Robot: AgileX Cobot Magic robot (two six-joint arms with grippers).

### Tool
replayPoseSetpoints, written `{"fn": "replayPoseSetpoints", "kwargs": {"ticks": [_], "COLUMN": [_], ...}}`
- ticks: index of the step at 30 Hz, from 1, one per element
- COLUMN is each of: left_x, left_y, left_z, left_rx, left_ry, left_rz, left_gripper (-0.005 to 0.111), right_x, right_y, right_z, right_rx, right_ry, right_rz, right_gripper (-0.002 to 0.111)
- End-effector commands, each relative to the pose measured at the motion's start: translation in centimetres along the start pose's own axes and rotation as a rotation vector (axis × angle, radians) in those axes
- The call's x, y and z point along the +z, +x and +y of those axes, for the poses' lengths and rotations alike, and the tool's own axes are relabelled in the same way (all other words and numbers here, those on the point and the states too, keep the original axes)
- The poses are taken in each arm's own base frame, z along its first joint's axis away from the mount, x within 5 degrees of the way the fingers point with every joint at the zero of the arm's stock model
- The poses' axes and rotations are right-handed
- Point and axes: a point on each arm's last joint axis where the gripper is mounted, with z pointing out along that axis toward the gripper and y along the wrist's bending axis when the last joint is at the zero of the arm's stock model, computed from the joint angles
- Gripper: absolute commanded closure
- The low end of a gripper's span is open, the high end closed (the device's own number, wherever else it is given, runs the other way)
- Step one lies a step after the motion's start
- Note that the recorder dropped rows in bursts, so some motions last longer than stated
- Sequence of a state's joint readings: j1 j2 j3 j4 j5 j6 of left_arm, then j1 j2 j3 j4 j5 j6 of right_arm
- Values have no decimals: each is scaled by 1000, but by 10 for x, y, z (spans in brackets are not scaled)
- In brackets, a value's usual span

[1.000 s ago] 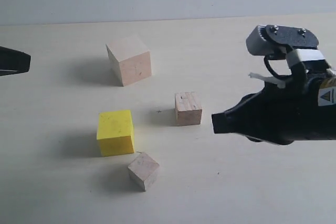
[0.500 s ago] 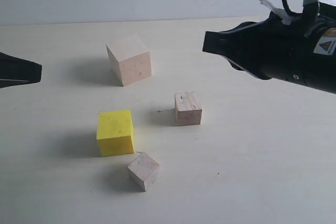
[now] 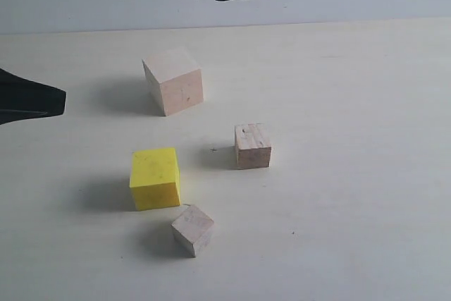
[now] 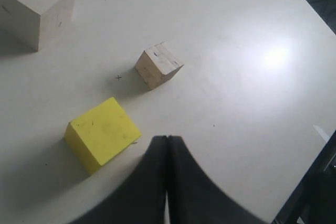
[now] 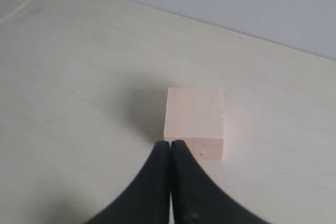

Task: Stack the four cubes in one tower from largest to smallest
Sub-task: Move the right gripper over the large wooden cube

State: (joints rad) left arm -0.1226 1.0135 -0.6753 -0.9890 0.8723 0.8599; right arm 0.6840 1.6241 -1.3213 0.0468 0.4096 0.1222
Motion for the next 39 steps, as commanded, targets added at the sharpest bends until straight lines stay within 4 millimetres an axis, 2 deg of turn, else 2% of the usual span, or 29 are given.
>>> {"fn": "replayPoseSetpoints", "kwargs": {"ticks": [1,2,6,10,17,23,34,39], "left_x": [1,1,1,1,3,3,3,3], "left_y": [0,1,5,4,3,3,3,4], "left_z": [0,0,3,4,7,7,8,9], "left_rx": [-1,7,47,47,41,41,53,63], "left_ry": [0,-6,-40,-48,-64,-64,-73,-78], "left_rz": [1,8,47,40,33,33,43,55], "left_gripper": [107,107,107,107,107,107,107,107], "right_x": [40,48,103,139,160,180,214,229], "right_y": [-10,-9,8,23,4,-5,-8,-1], "right_z": [-1,-1,-4,-6,-2,0,-1,-5], "right_rx": [-35,-35,-40,-16,0,33,16,-29], "right_ry": [19,20,30,29,8,-14,-16,6], "right_rz": [41,49,154,236,150,108,16,8], "right_gripper": [108,108,108,108,108,108,108,108]}}
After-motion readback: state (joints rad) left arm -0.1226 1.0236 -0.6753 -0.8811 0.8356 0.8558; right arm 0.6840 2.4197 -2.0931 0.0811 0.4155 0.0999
